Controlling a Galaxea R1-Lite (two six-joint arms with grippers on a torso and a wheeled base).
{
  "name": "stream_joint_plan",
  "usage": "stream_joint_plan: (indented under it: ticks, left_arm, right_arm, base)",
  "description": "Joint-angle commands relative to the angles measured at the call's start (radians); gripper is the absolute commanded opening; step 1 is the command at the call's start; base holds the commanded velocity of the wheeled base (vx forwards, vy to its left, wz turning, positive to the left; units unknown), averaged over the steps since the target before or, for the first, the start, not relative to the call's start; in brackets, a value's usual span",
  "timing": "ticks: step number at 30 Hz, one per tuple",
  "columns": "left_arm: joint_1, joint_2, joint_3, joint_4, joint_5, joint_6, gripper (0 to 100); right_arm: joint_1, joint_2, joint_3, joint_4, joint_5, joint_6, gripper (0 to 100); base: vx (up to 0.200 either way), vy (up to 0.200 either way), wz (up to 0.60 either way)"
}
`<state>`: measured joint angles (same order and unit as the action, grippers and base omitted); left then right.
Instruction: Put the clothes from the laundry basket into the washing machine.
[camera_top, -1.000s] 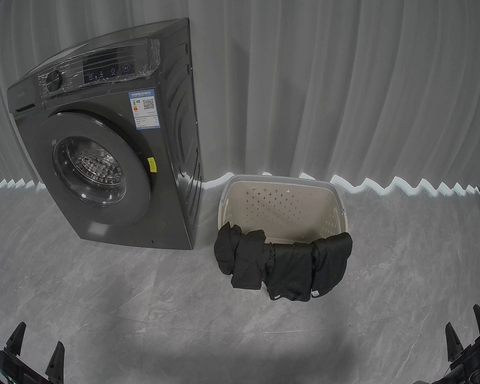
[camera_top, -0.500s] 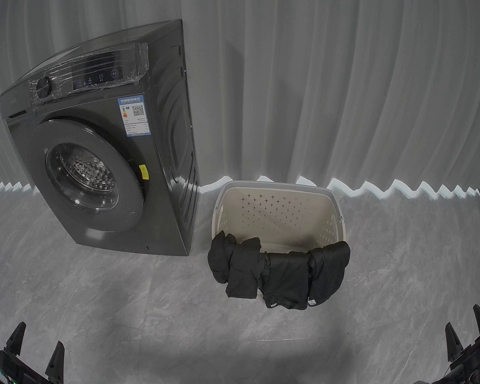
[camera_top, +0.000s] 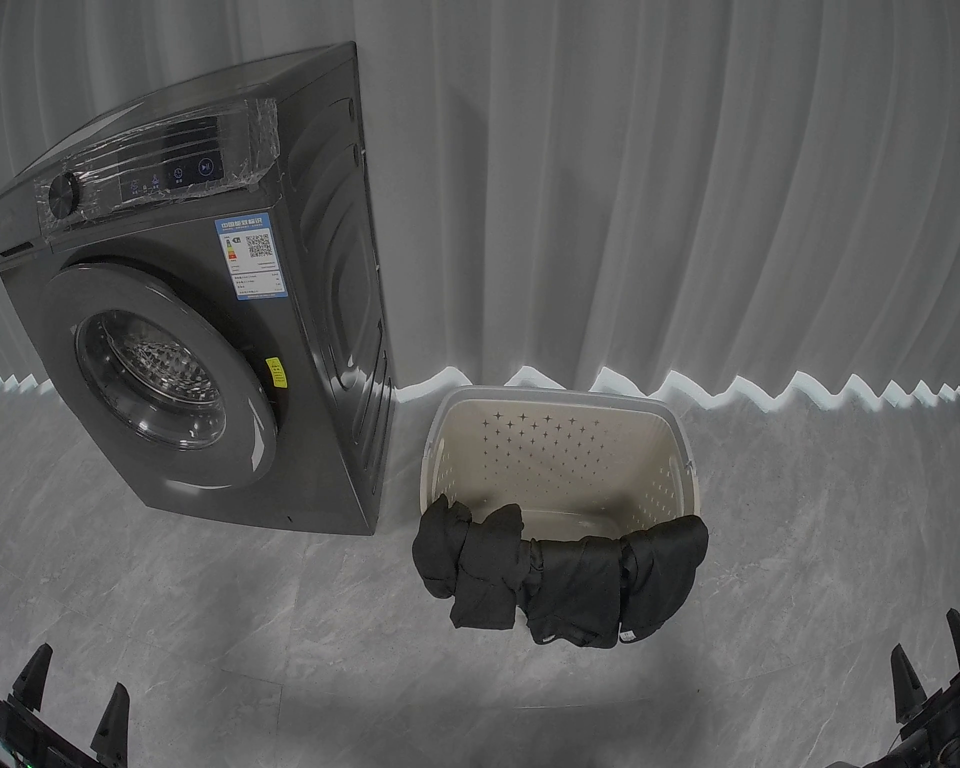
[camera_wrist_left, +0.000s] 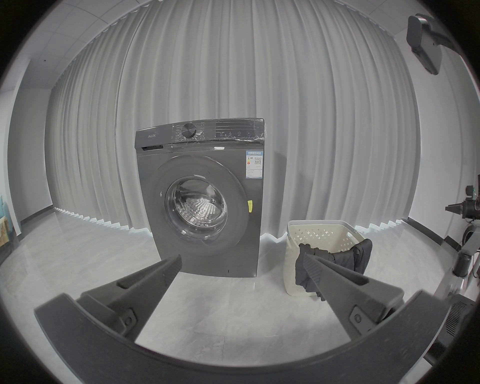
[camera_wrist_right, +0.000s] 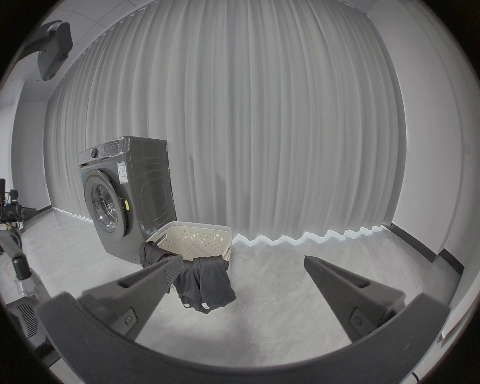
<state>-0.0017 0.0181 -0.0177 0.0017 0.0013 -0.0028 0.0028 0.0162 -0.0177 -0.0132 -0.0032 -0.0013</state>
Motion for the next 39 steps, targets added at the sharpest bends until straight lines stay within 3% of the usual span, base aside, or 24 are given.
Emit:
stream_joint_plan:
  ticks: [1,10,25,31,39]
  left_arm:
    - [0.0,-0.018,0.018,0.0,0.0,0.0,100]
    - [0.0,-0.018,0.018,0.0,0.0,-0.002,100]
    - [0.002,-0.018,0.018,0.0,0.002,-0.002,100]
    - [0.002,-0.018,0.018,0.0,0.002,-0.002,100]
    - [0.0,-0.018,0.018,0.0,0.0,-0.003,100]
  right_arm:
    - [0.0,-0.016,0.018,-0.001,0.0,0.0,100]
    - [0.0,-0.016,0.018,-0.001,0.0,0.0,100]
    - [0.0,-0.016,0.018,-0.001,0.002,0.0,100]
    - [0.0,-0.016,0.018,-0.001,0.002,0.0,100]
    - [0.0,-0.016,0.018,-0.001,0.002,0.0,100]
  base:
    - [0.2,0.0,0.0]
    - [0.089,0.0,0.0]
    - [0.0,-0.2,0.0]
    - [0.0,0.0,0.0]
    - [0.2,0.0,0.0]
